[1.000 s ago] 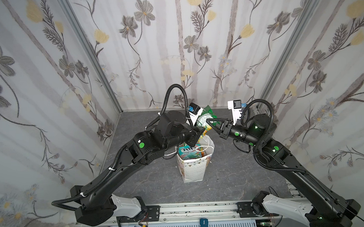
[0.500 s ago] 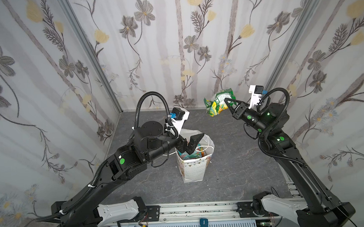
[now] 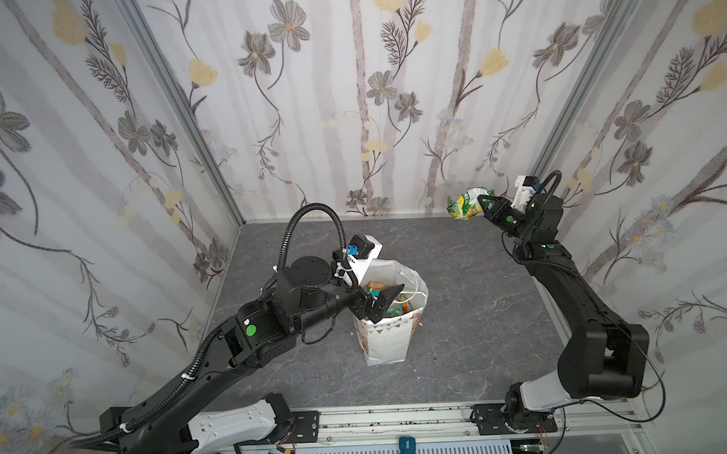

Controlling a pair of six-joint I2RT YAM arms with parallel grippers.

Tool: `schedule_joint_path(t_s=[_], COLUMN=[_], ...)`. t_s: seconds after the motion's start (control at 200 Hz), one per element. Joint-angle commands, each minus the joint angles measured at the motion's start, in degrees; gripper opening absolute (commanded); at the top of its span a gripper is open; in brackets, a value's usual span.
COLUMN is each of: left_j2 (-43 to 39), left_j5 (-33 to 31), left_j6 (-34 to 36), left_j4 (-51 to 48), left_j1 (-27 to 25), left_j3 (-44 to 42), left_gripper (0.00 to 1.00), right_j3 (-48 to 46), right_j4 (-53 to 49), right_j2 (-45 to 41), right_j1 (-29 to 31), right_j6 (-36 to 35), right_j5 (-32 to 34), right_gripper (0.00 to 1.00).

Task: Take the snacks out of the paper bag
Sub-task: 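Drop the green packet in the corner with the right gripper while the left returns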

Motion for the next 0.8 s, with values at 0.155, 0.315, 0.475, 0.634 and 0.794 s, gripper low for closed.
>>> schedule_joint_path(t_s=[0.155, 0.315, 0.475, 0.634, 0.794], left_j2=[-2.03, -2.60, -1.97, -0.68, 0.23], left_j5=[-0.07, -3.20, -5.84, -7.85, -7.94], left_j6=[6.46, 9.88, 12.65, 14.11, 14.11], left_j4=[5.22, 8.27, 9.53, 10.24, 10.91], left_j1=[0.07, 0.06, 0.04, 0.06, 0.06], left_j3=[-4.96, -7.94, -9.04, -9.42, -9.28], left_gripper=[1.00, 1.00, 1.00, 1.00, 1.00], right_j3=[10.73, 17.49, 22.34, 27.02, 28.20], right_j4=[-2.41, -6.31, -9.82, -15.85, -17.69], right_j2=[18.74, 28.07, 34.37, 38.64, 39.74], right_j1=[-6.85, -9.09, -10.86, -11.07, -11.57], right_j6=[-3.43, -5.95, -7.59, -11.82, -12.56], right_j5=[-2.74, -0.92, 1.85, 6.32, 8.10], right_gripper=[0.00, 0.00, 0.00, 0.00, 0.09])
